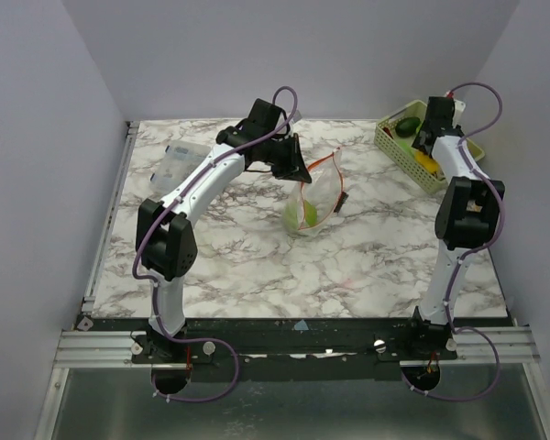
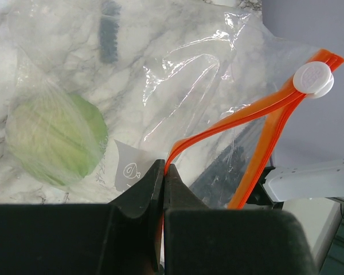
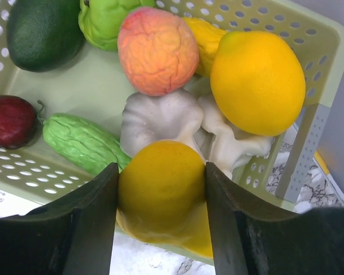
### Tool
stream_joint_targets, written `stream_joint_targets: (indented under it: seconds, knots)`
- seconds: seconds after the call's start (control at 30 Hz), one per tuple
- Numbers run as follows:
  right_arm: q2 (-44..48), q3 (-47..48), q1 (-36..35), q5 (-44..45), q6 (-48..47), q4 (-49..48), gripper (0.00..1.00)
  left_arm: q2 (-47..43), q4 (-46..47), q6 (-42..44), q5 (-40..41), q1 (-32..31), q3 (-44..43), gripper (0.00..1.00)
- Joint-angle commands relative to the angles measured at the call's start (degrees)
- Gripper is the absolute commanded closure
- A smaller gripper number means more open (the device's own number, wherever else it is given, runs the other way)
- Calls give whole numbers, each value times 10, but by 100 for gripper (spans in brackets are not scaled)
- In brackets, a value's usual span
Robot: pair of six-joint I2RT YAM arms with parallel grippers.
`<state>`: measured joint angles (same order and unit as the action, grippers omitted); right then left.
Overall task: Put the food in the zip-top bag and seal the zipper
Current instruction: Pick up the fake fruit from the bin, then place the fake fruit in the zipper food storage bag.
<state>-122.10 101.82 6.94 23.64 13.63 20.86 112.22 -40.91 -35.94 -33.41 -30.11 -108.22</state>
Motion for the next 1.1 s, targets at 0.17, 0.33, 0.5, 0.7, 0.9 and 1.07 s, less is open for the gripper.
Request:
stream_joint_targets:
  seconds: [0.17, 0.33, 0.5, 0.7, 0.9, 1.07]
  knots:
    - [41, 101, 2, -150, 117, 139, 91, -14, -15, 2, 34, 1, -22, 100]
    - [175, -14, -30, -268, 158, 83, 93, -29, 13, -8, 13, 0, 13, 100]
    - [284, -148, -59, -382, 208, -3, 94, -28, 15, -3, 4, 1, 24, 100]
    - [342, -235, -131, -452, 223, -40, 95, -25, 39, -11, -13, 2, 26, 100]
    - [432, -377, -152, -510, 273, -158, 96, -27, 88, -34, -13, 5, 48, 100]
    - [488, -453, -168, -557, 281, -249, 97, -24, 75, -39, -24, 5, 31, 100]
